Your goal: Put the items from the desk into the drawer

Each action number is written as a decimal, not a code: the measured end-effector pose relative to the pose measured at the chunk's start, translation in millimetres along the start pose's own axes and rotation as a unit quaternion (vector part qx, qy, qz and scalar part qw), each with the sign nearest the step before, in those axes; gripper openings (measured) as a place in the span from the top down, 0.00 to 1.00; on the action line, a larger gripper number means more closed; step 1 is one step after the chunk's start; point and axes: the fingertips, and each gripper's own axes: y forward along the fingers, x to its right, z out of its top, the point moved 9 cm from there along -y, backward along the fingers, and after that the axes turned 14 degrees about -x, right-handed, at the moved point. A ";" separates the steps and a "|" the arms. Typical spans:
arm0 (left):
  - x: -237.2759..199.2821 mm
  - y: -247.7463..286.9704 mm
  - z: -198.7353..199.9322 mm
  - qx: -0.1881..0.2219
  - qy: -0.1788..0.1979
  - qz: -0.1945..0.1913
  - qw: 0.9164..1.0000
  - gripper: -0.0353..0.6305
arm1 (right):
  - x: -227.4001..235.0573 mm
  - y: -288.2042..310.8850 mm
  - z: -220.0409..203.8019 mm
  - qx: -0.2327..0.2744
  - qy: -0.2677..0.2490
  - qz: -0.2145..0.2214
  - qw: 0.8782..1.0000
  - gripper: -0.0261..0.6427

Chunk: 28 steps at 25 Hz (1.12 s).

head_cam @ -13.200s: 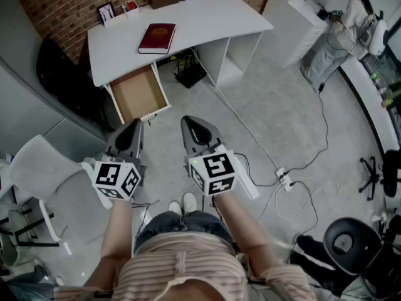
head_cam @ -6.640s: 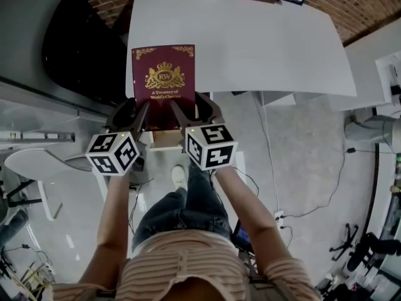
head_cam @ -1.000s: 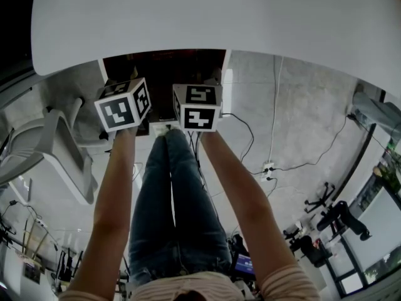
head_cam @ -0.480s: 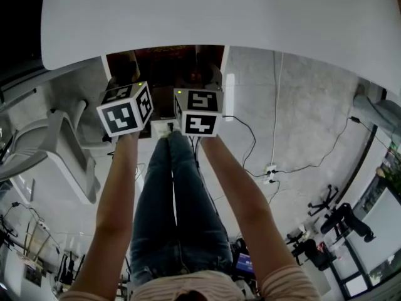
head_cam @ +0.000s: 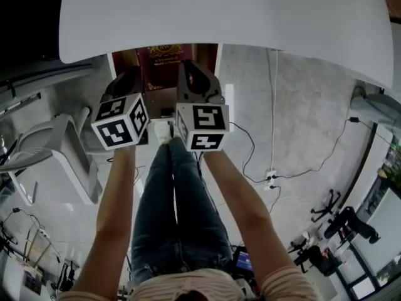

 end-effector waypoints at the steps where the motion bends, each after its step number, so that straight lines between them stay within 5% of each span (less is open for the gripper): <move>1: 2.0 -8.3 2.6 0.012 0.004 -0.005 1.000 0.93 | -2.6 -5.4 2.5 0.007 0.003 0.007 1.000 0.92; 10: 21.1 -68.7 22.7 0.105 0.028 -0.043 0.993 0.93 | -7.5 -52.5 23.6 0.053 0.025 0.045 0.997 0.94; 28: 44.2 -180.3 18.6 0.224 0.065 -0.077 0.969 0.93 | -32.1 -163.1 46.6 0.124 -0.044 0.058 0.990 0.94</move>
